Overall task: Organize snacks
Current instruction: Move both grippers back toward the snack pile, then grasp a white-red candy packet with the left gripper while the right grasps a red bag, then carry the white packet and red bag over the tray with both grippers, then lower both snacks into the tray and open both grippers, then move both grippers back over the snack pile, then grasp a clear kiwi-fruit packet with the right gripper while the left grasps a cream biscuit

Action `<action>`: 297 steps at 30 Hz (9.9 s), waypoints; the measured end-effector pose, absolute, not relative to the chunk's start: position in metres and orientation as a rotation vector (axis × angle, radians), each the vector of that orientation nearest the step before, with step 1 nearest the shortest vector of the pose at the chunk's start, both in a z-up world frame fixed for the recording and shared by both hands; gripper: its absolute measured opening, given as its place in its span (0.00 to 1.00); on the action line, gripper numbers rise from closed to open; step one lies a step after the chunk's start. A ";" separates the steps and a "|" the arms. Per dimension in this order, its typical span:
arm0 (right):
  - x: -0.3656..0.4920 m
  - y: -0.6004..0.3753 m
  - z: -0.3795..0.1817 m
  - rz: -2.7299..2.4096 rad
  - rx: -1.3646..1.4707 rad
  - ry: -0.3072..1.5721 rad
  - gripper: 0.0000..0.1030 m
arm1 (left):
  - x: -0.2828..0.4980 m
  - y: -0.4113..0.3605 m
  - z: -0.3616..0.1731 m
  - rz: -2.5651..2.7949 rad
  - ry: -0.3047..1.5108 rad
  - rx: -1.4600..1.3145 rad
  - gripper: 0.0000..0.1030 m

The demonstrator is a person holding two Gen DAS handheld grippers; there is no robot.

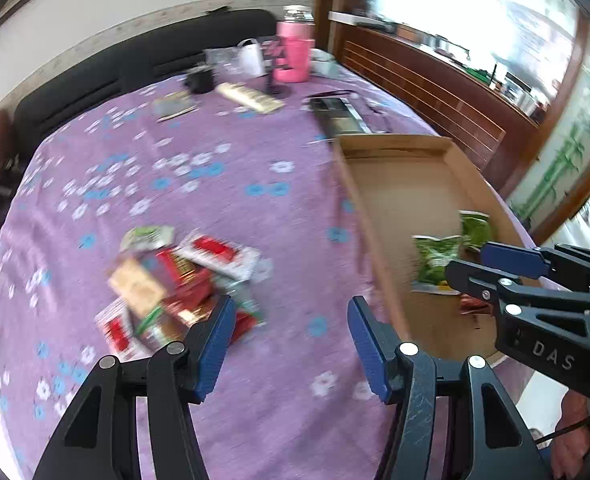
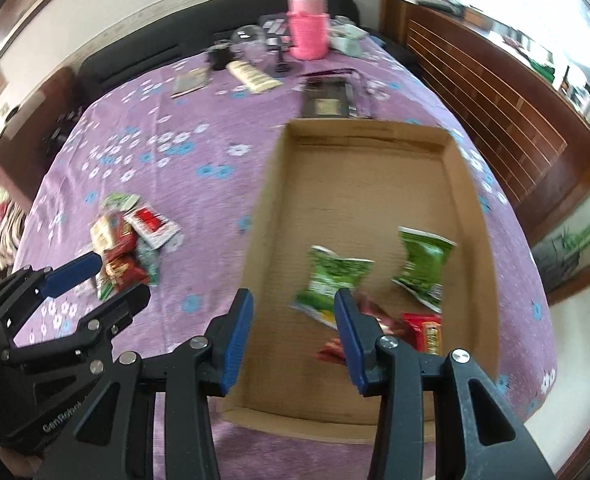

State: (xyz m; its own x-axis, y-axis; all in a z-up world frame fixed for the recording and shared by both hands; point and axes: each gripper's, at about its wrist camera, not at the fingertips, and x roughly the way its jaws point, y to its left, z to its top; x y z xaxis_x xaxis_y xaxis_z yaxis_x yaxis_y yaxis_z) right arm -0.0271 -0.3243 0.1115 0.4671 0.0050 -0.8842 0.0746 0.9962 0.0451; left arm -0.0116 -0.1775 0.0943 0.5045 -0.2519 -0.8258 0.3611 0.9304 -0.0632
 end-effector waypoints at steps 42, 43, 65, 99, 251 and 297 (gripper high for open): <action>-0.029 -0.249 0.113 0.234 -0.035 1.032 0.46 | 0.047 -0.029 0.018 -0.057 1.148 -0.084 0.29; -0.024 -0.245 0.112 0.249 -0.032 1.045 0.46 | 0.042 -0.026 0.018 -0.054 1.145 -0.079 0.29; 0.059 -0.151 0.039 0.323 -0.163 1.246 0.39 | 0.004 0.000 0.018 -0.058 1.132 -0.070 0.29; -0.031 -0.208 0.057 0.273 0.000 1.255 0.29 | -0.028 -0.047 0.036 -0.227 1.091 -0.037 0.27; -0.054 -0.293 0.096 0.128 0.060 1.108 0.38 | -0.037 -0.138 0.077 -0.354 1.004 0.083 0.38; 0.011 -0.198 0.034 0.201 0.087 1.330 0.19 | 0.005 -0.014 0.056 -0.198 1.144 -0.133 0.38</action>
